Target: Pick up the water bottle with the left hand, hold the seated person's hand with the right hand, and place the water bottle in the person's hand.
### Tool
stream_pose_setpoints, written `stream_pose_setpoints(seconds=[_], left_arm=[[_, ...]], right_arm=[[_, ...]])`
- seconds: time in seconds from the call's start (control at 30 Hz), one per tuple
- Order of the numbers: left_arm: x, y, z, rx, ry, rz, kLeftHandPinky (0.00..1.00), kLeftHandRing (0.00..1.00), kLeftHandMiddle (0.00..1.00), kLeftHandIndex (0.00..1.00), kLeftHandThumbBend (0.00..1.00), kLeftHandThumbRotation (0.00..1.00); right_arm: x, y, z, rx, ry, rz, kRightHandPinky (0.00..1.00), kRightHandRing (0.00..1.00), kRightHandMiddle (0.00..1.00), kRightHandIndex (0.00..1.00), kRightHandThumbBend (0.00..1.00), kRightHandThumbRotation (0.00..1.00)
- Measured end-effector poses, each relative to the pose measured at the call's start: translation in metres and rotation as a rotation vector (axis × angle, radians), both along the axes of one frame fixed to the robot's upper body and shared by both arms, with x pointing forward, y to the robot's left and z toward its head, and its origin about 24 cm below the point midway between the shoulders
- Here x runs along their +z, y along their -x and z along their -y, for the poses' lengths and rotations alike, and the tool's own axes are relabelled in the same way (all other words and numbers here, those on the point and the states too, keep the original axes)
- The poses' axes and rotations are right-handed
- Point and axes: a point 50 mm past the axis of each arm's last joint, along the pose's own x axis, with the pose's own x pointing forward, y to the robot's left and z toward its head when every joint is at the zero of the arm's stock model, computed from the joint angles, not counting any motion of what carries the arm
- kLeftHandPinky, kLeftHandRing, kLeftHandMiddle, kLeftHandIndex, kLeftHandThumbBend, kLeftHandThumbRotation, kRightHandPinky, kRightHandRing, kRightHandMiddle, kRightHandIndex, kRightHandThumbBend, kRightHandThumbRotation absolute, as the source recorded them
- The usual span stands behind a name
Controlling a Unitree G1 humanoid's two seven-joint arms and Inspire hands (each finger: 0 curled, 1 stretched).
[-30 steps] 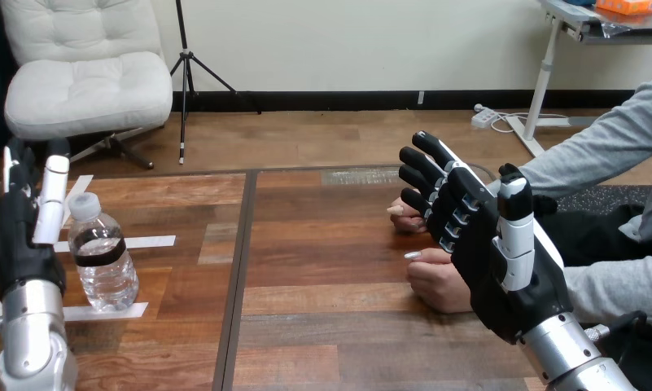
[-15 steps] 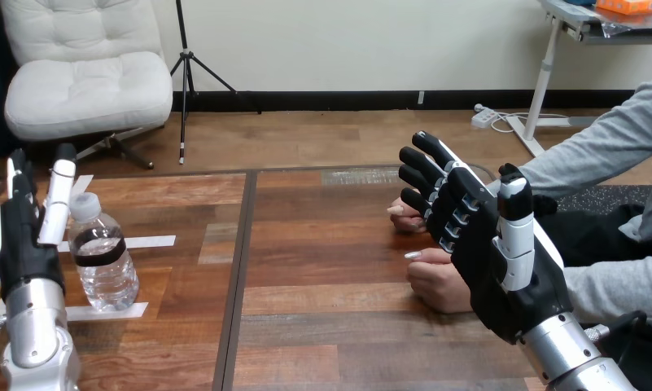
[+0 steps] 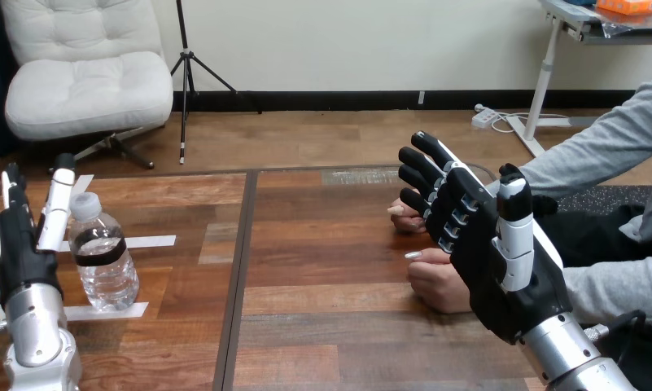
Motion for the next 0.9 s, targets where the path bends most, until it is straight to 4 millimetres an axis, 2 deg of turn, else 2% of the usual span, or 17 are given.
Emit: stream_pose_setpoints(seconds=[0.4,0.9], left_arm=[[-0.0016,-0.0007,-0.0024,0.017,0.004,-0.019,1.00,1.00,1.00,1.00,0.72,0.84],[-0.0028,0.0003,-0.0088,0.039,0.035,-0.032,1.00,1.00,1.00,1.00,0.66,0.86]], right_arm=[[0.0000,0.0001,0.0001,0.002,0.001,0.001,1.00,0.99,0.96,0.97,1.00,1.00],[0.0002,0.0000,0.0009,0.000,0.003,0.001,1.00,0.99,0.96,0.97,1.00,1.00]])
